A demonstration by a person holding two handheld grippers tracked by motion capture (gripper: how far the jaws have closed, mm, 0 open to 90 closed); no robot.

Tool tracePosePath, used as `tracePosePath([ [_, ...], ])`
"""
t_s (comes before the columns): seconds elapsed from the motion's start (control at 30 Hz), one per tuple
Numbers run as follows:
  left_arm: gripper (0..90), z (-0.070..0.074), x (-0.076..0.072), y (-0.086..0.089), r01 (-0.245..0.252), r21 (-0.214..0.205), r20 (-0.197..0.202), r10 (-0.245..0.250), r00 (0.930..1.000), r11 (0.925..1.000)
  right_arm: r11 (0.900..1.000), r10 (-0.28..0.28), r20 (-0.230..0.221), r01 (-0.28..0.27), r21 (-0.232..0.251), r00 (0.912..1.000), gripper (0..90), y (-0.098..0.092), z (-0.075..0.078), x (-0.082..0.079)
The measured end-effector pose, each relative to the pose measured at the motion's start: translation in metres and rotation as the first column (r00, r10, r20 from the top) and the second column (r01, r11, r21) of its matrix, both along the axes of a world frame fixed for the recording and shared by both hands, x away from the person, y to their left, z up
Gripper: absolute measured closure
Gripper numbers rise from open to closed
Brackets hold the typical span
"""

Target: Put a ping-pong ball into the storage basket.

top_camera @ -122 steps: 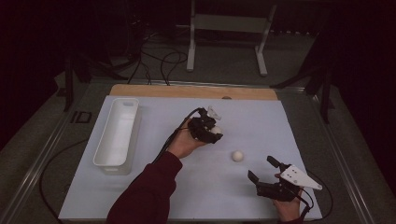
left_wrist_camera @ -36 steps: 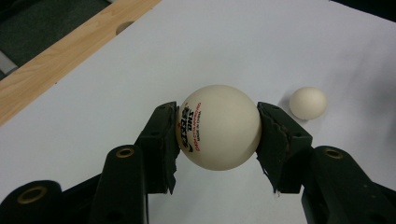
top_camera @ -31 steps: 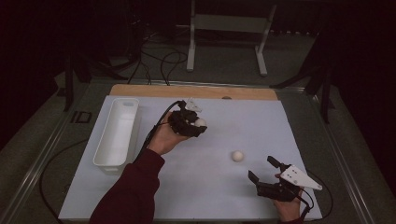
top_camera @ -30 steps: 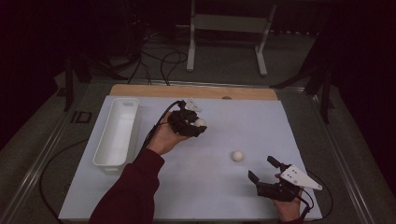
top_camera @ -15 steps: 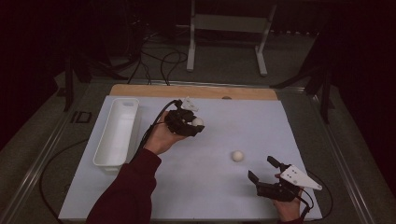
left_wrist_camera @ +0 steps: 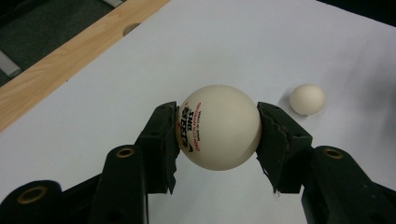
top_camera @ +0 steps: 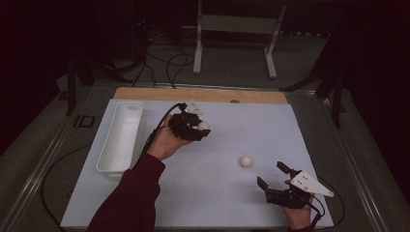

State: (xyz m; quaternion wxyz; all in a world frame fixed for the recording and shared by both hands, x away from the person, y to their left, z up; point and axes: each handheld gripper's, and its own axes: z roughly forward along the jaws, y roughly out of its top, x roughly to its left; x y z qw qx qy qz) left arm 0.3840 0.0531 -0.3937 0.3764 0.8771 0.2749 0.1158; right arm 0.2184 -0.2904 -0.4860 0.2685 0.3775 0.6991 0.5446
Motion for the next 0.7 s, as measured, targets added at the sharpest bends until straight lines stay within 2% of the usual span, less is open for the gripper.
tracePosePath([
  [0.7, 51.2, 0.0036, -0.0041, 0.0092, 0.001, -0.005, 0.009, -0.001, 1.0000, 1.0000, 1.0000, 0.000, 0.002, 0.000, 0.002, 1.0000, 7.4, -0.0006, 0.0001, -0.0002],
])
